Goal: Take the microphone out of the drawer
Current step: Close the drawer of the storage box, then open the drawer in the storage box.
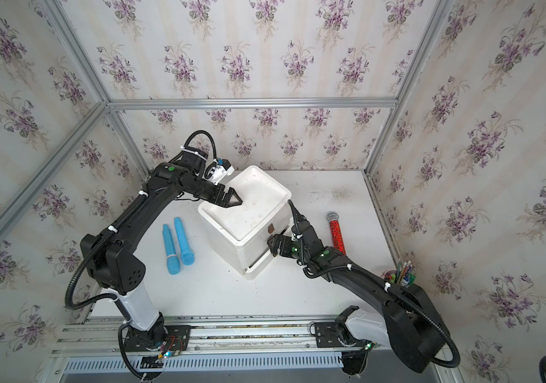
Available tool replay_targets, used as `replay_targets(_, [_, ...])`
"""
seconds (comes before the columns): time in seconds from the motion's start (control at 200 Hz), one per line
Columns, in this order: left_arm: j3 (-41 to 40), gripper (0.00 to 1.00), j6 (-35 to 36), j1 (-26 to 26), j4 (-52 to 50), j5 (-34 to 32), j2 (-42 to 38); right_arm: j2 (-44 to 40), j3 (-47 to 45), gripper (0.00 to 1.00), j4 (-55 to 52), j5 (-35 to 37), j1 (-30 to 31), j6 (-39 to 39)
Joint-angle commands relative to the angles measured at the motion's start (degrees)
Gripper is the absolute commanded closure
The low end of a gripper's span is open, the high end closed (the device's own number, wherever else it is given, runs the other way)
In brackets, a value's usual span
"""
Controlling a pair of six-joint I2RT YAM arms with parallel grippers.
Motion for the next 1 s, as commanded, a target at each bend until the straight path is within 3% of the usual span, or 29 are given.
replay_targets(0.0, [-0.22,0.01,0.50,-0.18,-2.49,0.88,-0.04,-0.34,-0.67,0.00,2.83,1.50,0.16,1.60])
replay_targets(0.485, [-1.18,0.01,-0.74,-0.14,-0.69,-1.38,-0.84,-2.86,-8.66,0.00,4.73,1.21,-0.09,1.96])
replay_targets(0.594, [-1.36,0.01,-0.60,-0.08,-0.65,-1.61,-1.09,-3.12,-10.11,0.07,7.49,-0.54,-0.09,-5.34])
replay_targets(0.734, [-1.38,0.01,-0.85,-0.07,-0.48,-1.52,-0.84,-4.95,-11.06,0.22,9.59,0.16,-0.11,-13.59])
replay_targets(0.994, [-1.59,0.01,-0.91,0.02,-0.29,-1.44,-1.11,-0.70,-11.26,0.34,17.30,-2.42,-0.02,-19.15])
